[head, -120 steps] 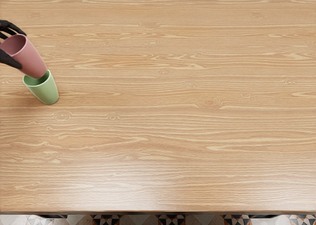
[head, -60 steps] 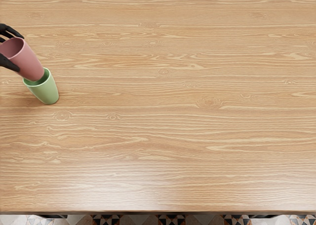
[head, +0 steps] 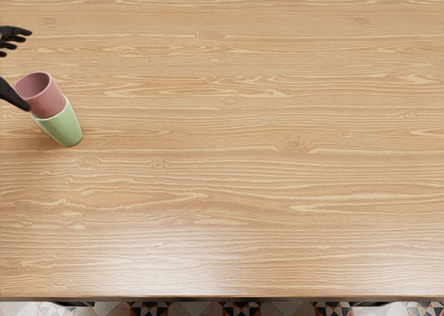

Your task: Pick up cup and place in cup with left hand

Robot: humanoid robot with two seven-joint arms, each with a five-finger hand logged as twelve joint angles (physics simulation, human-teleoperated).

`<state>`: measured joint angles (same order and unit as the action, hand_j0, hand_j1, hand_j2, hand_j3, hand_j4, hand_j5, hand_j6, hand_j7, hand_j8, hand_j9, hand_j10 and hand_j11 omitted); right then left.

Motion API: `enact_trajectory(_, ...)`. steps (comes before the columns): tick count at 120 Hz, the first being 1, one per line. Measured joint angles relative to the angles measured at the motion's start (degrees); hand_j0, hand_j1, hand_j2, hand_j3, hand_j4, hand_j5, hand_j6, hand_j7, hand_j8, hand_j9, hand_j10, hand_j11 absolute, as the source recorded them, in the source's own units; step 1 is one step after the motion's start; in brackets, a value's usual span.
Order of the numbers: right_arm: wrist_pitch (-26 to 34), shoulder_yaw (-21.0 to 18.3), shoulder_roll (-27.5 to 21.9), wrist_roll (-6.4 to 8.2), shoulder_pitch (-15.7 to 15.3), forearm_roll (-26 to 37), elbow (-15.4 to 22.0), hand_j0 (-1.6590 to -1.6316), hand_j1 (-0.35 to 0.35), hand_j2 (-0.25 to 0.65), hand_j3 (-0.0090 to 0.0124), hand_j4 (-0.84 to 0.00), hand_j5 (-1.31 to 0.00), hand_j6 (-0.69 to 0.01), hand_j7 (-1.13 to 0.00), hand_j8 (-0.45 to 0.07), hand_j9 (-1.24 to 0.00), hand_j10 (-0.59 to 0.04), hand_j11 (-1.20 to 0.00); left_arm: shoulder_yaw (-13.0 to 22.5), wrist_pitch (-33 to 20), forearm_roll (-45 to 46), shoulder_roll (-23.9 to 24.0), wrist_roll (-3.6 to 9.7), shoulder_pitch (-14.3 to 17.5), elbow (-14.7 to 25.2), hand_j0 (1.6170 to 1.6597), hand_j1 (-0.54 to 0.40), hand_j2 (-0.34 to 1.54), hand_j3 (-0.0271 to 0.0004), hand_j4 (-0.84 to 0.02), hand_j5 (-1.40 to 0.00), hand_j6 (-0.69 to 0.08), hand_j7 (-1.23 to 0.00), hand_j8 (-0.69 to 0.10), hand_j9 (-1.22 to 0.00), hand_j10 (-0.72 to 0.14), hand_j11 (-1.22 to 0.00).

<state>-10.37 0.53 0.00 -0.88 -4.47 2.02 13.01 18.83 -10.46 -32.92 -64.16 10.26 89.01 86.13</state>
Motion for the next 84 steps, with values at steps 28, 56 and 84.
enact_trajectory(28,0.0,0.0,0.0,0.0,0.01,0.0,0.0,-1.6581,-0.331,-0.003,0.0,-0.015,-0.02,-0.015,-0.02,-0.015,-0.02,-0.015,-0.02,-0.12,0.67,0.27,0.64,-0.11,0.26,0.41,1.6579,0.285,0.02,0.0,-0.058,-0.08,-0.055,-0.08,-0.058,-0.08,-0.064,-0.08)
enact_trajectory(56,0.0,0.0,0.0,0.0,-0.01,0.0,0.0,-1.6581,-0.331,-0.003,0.0,-0.015,-0.02,-0.015,-0.02,-0.015,-0.02,-0.015,-0.02,-7.49,8.71,11.78,-0.21,0.08,0.02,0.87,1.658,0.322,0.01,0.0,-0.03,-0.03,-0.03,-0.03,-0.03,-0.03,-0.031,-0.03)
enact_trajectory(84,0.0,0.0,0.0,0.0,-0.01,0.0,0.0,-1.6581,-0.331,-0.003,0.0,-0.015,-0.02,-0.015,-0.02,-0.015,-0.02,-0.015,-0.02,-11.71,18.62,18.6,-0.17,0.43,-2.29,0.88,1.658,0.335,0.0,0.0,-0.018,-0.02,-0.019,-0.02,-0.019,-0.02,-0.019,-0.02)
